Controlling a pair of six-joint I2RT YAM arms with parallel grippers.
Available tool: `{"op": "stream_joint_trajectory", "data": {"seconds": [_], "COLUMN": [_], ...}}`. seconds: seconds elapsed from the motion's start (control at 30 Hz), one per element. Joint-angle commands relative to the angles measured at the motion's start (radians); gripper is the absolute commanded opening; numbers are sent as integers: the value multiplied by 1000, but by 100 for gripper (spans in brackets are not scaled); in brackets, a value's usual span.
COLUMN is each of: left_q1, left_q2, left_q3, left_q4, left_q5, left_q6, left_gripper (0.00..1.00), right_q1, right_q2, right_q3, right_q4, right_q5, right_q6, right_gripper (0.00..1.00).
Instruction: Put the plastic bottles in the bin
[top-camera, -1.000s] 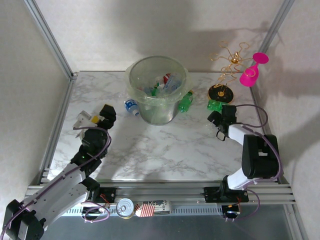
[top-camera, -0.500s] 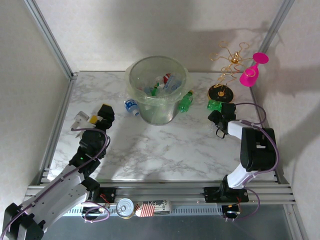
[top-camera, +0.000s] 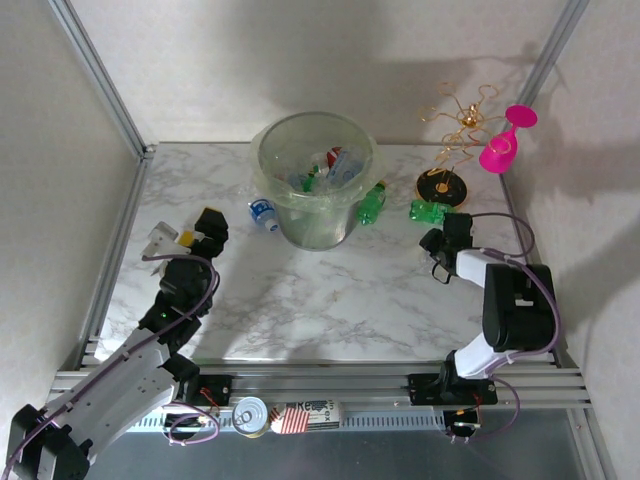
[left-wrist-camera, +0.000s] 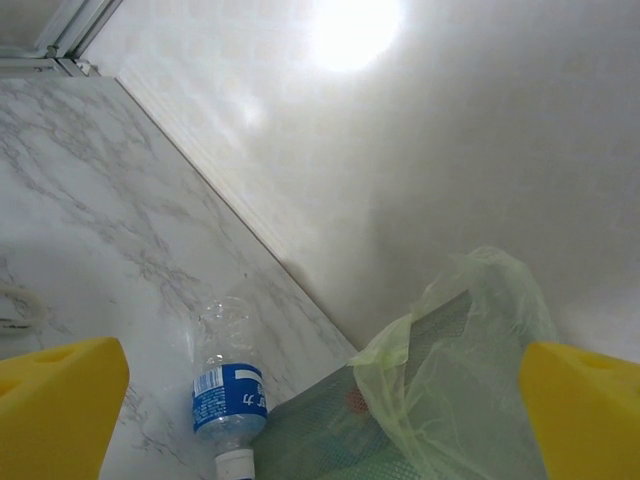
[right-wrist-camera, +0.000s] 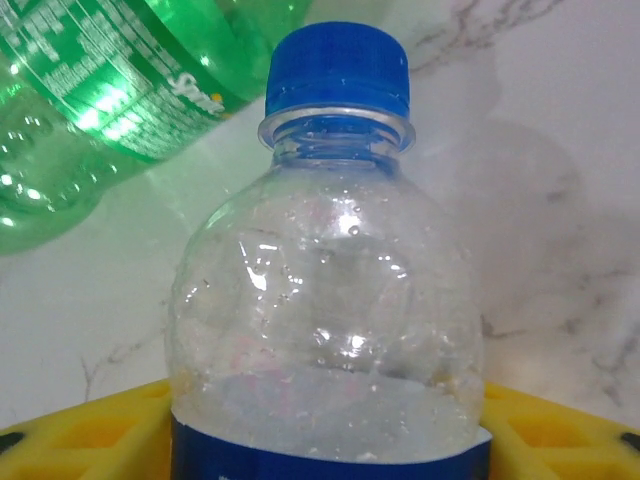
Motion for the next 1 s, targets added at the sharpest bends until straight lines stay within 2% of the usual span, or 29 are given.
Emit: {"op": "stream_joint_trajectory", "data": {"seconds": [0.0, 0.2, 0.33, 0.57, 0.77, 0.97], "left_q1": [17, 43, 80, 151, 184, 206], "left_q2": [-3, 1, 12, 106, 226, 270], "left_q3": [-12, -13, 4, 72, 131, 128], "left_q4": [23, 39, 43, 65, 67, 71], "left_q5": [7, 8, 19, 128, 254, 300], "left_q6": [18, 28, 46, 68, 59, 24], "left_gripper": [100, 100, 100, 100, 100, 100], "right_q1": [-3, -4, -4, -3, -1, 7], "right_q2": [-59, -158, -264, -496, -684, -733], "right_q3": [-41, -40, -53, -83, -68, 2], "right_q4": [-21, -59, -92, -169, -154, -60], "right_q5": [29, 32, 50, 18, -153, -339], "right_q6": [9, -16, -35, -58, -70, -37], "right_gripper": [58, 50, 51, 50, 48, 48]}}
